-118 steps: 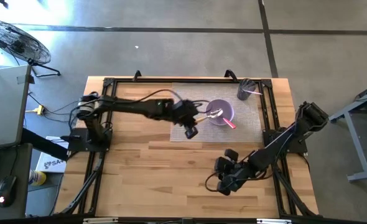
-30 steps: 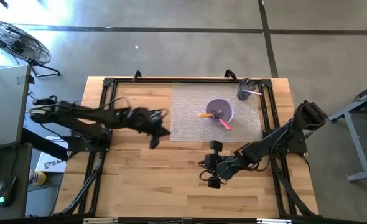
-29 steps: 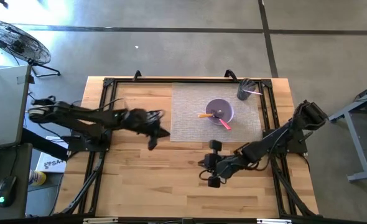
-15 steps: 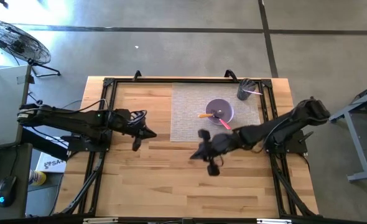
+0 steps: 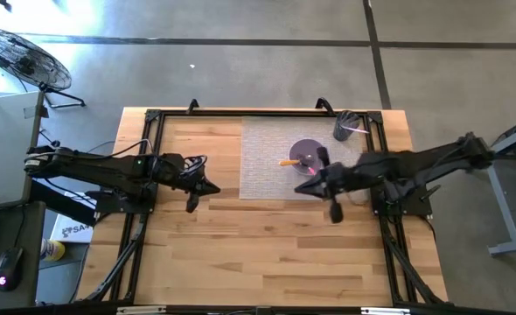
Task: Pick & Place Utensil
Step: Return to Home Position
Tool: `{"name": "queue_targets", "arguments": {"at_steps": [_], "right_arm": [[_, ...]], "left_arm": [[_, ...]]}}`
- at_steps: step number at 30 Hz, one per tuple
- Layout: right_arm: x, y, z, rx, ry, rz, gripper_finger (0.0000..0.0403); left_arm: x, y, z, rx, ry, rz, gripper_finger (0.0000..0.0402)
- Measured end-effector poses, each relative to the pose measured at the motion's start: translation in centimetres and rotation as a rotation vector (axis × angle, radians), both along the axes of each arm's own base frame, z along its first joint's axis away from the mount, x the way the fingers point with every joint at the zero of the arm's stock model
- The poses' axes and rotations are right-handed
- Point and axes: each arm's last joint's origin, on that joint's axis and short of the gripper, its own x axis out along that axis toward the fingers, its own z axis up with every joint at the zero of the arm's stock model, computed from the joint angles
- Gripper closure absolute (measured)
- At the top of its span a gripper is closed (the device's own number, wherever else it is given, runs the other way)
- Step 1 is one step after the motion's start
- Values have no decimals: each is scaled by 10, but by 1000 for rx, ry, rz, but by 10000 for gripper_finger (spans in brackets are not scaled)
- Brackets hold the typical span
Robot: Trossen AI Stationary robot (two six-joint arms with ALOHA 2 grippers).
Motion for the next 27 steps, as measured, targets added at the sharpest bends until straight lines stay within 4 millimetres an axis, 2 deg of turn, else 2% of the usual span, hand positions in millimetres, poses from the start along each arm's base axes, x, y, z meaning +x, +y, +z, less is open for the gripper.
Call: {"name": "queue_targets", "arguments": {"at_steps": [10, 14, 19, 27], "right_arm": [[-40, -11, 28, 9, -135, -3, 401], [-51, -16, 23, -45, -67, -13, 401], [-64, -23, 21, -9, -7, 22, 396], [-64, -21, 19, -16, 6, 134, 394]], "left_arm": [[1, 1, 3, 44, -38, 16, 392], [1, 1, 2, 73, -32, 13, 392], [-7, 2, -12, 89, -27, 25, 392], [-34, 2, -27, 98, -147, 37, 392]]}}
